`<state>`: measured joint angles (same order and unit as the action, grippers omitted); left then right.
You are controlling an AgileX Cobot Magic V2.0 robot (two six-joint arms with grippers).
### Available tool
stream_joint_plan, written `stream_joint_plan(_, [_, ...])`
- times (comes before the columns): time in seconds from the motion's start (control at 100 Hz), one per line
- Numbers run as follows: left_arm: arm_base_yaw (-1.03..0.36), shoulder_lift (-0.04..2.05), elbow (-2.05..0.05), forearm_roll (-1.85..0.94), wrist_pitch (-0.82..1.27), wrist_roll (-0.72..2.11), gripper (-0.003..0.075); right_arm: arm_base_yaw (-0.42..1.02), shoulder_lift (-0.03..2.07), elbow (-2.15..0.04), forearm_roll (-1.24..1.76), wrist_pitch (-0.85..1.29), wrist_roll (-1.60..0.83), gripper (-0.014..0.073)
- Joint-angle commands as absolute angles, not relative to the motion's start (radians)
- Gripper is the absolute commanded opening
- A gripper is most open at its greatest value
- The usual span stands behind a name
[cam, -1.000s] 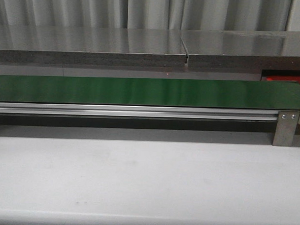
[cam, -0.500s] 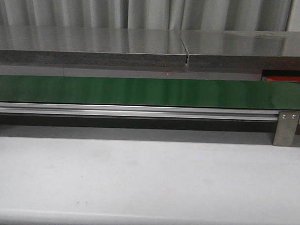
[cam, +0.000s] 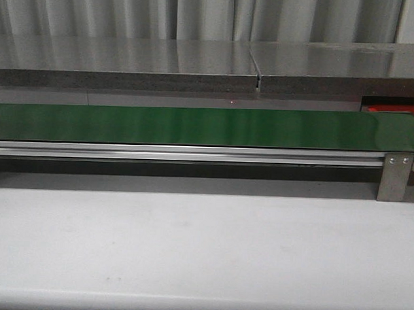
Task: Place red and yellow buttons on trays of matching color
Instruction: 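Set the red button on the belt start with the left gripper, then reach the left gripper to a yellow push-button in the cluster and grasp it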
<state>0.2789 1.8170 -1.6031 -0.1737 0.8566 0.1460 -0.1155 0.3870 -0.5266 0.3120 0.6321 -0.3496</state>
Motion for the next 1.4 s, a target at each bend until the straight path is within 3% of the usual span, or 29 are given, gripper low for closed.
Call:
stream_joint_plan(0.0, [0.342, 1.761, -1.624, -0.186, 0.843, 0.144, 0.0642, -0.116, 0.391, -0.553, 0.324, 0.567, -0.359, -0.0118])
stream_joint_plan(0.42, [0.589, 1.803, -1.562, -0.198, 0.829, 0.146, 0.0642, -0.116, 0.391, -0.553, 0.324, 0.567, -0.359, -0.0118])
stream_joint_plan(0.87, [0.600, 1.959, -1.571, -0.193, 0.690, 0.194, 0.0642, -0.116, 0.391, -0.553, 0.324, 0.567, -0.359, -0.0118])
stream_joint_plan(1.24, [0.600, 2.123, -1.735, -0.198, 0.743, 0.212, 0.0637, -0.116, 0.391, -0.553, 0.324, 0.567, -0.359, -0.0118])
stream_joint_plan(1.39, [0.600, 2.144, -1.754, -0.206, 0.750, 0.212, 0.0532, -0.116, 0.391, -0.553, 0.324, 0.567, -0.359, -0.0118])
